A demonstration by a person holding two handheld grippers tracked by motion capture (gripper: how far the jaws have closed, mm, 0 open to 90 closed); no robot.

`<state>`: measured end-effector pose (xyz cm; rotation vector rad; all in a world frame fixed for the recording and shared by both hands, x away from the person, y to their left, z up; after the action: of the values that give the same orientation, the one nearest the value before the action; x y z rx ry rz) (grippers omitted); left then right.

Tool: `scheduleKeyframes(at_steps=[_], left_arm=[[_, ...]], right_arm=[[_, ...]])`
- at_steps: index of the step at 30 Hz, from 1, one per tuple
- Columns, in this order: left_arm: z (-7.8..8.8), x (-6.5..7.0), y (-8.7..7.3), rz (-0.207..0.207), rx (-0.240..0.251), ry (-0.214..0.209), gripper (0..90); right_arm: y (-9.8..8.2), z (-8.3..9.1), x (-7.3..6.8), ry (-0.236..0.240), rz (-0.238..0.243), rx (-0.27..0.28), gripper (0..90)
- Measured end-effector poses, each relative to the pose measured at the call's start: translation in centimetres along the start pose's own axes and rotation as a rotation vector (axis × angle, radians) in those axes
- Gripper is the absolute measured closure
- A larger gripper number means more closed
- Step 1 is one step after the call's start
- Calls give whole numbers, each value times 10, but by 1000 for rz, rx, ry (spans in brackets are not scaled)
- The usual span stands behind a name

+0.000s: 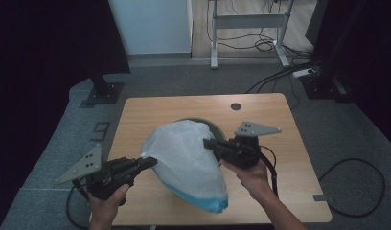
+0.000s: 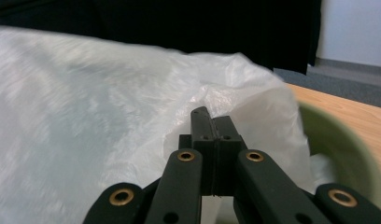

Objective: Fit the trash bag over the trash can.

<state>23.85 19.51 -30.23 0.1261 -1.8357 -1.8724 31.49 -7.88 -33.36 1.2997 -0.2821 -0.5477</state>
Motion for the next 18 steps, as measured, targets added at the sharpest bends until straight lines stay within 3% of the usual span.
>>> scheduleKeyframes(at_steps=[2, 3, 4, 5, 8, 10, 11, 14, 16, 18], left_arm=[[-2, -2, 1, 1, 0, 3, 900], [-5, -5, 3, 2, -2, 10, 900], [-5, -5, 3, 2, -2, 10, 900], [-8, -8, 4, 9, -3, 14, 900], [-10, -11, 4, 11, -8, 22, 900], [-13, -15, 3, 19, -9, 26, 900], [-15, -18, 1, 26, -10, 30, 900], [-19, -21, -2, 34, -15, 33, 900], [-21, -21, -3, 37, -17, 33, 900], [-24, -21, -3, 38, -19, 32, 900]], right_arm=[[3, -4, 6, 4, -18, -6, 891], [6, -12, 18, -14, -28, -26, 891], [6, -12, 18, -14, -28, -26, 891], [6, -21, 26, -12, -45, -48, 891], [3, -27, 32, -26, -48, -64, 890], [-2, -29, 35, -42, -41, -64, 771], [-4, -27, 34, -59, -33, -61, 679], [-8, -15, 26, -88, 23, -48, 545], [-9, -8, 21, -81, 40, -37, 502], [-12, 11, 4, -21, 58, -12, 439]])
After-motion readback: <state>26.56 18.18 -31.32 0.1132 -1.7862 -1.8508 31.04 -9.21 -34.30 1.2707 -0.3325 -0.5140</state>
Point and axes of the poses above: each handheld gripper's, and its own axes: z roughly backward along the jaws, y roughly out of its top, x roughly to its right, the point moved 4 cm from there along -z, roughly forward along the jaws, and after that the axes turned 10 degrees about z, right-handed, at the moved point
